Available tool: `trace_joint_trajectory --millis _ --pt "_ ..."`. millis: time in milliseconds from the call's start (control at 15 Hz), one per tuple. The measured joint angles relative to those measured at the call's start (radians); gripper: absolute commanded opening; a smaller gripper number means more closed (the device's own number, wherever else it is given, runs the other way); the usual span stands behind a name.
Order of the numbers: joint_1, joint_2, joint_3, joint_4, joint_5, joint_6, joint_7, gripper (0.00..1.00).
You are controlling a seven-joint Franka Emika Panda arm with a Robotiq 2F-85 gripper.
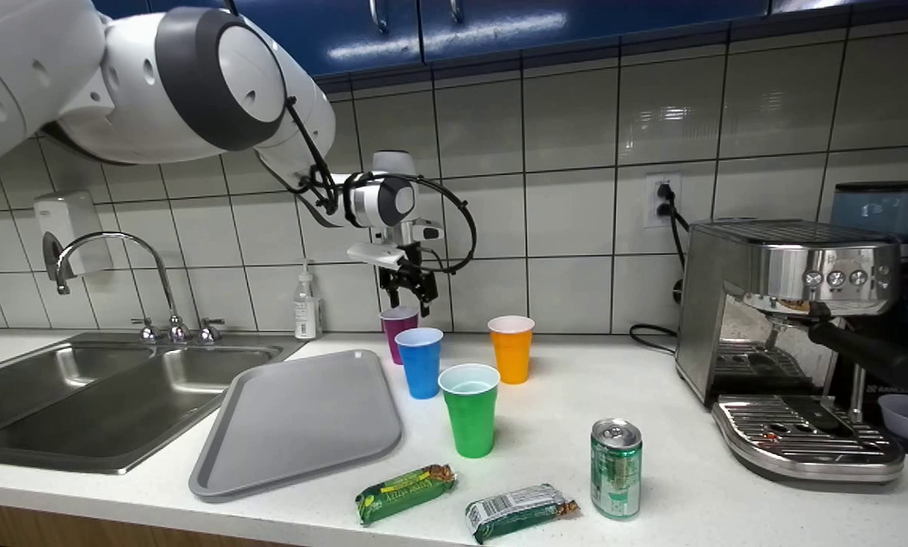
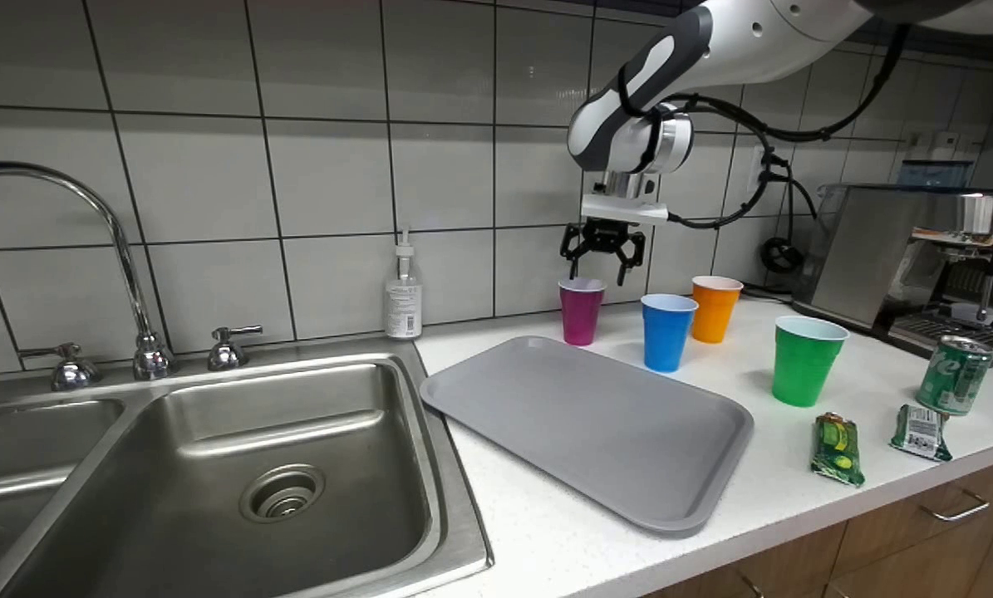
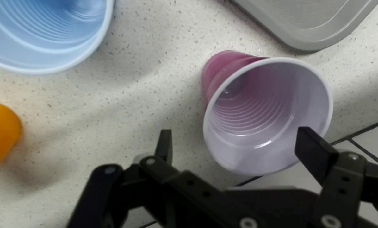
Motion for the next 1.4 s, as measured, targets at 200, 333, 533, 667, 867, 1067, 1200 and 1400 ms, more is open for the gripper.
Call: trace_joint_trajectory --millis 200,333,533,667,867,1067,1200,1400 --pt "0.002 -0.011 0.003 -0.008 0.000 0.000 -0.002 1.00" --pt "0.004 -0.025 0.004 -0.022 0.000 0.001 -0.006 1.00" --pt "0.010 -0.053 0.005 -0.056 0.000 0.003 -0.011 1.00" --pt "0.015 -0.076 0.006 -0.088 0.000 0.005 -0.016 1.00" --pt "0.022 -0.116 0.010 -0.147 0.000 0.010 -0.026 1.00" --pt "0.030 -0.167 0.020 -0.225 0.000 0.016 -0.046 1.00" --pt "0.039 -0.206 0.022 -0.283 0.000 0.022 -0.060 1.00" --pt "0.050 -0.269 0.024 -0.375 0.000 0.030 -0.084 1.00"
